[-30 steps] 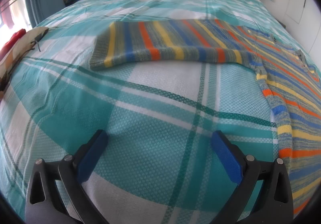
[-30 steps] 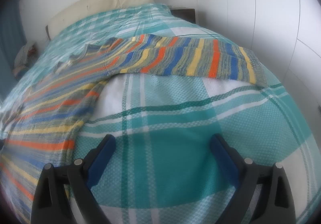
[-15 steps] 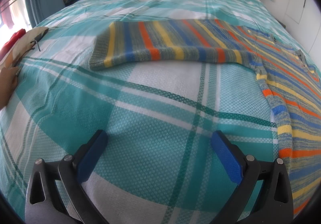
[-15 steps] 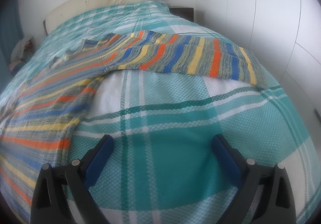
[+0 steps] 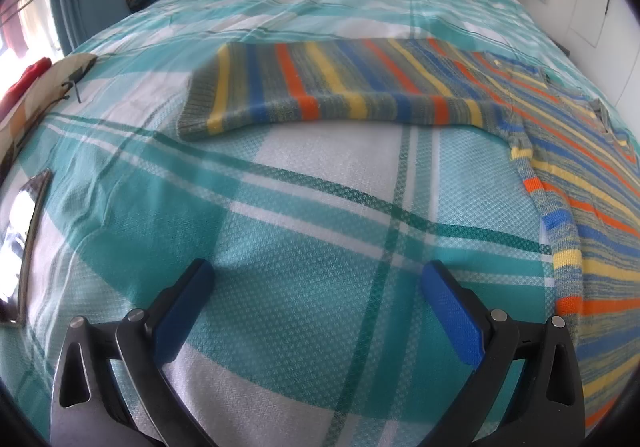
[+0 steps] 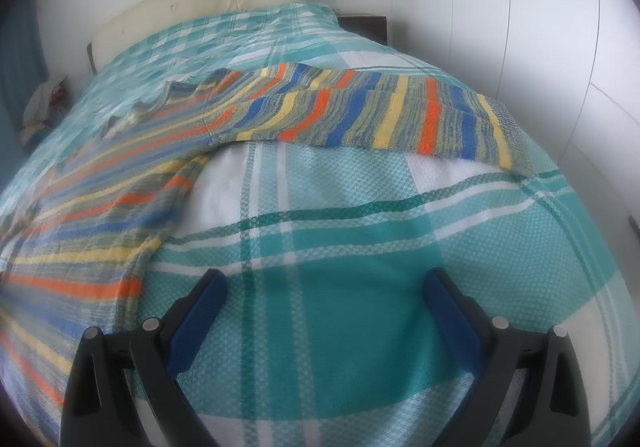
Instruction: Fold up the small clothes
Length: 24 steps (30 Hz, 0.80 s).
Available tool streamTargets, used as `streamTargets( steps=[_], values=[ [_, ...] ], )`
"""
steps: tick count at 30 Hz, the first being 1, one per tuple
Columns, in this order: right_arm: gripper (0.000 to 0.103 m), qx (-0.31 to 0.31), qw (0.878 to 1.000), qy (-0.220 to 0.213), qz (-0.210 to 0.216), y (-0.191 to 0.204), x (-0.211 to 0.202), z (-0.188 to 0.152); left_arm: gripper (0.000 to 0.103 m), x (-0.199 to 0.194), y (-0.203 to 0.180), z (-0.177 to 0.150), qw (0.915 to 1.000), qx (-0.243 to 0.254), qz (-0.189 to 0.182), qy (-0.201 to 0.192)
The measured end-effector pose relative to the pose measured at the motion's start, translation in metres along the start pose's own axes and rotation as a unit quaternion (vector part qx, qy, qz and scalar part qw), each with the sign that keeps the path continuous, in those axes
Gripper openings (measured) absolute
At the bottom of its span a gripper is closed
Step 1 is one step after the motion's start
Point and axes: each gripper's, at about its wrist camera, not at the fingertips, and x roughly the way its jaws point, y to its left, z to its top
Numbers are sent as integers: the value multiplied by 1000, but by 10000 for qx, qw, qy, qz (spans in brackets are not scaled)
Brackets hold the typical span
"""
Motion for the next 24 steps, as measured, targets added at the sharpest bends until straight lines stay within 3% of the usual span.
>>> streamTargets(
  steps=[24],
  values=[
    [98, 13, 10000, -3, 14, -1, 0, 0, 103, 0, 0, 0, 10000, 2, -1, 1]
  ],
)
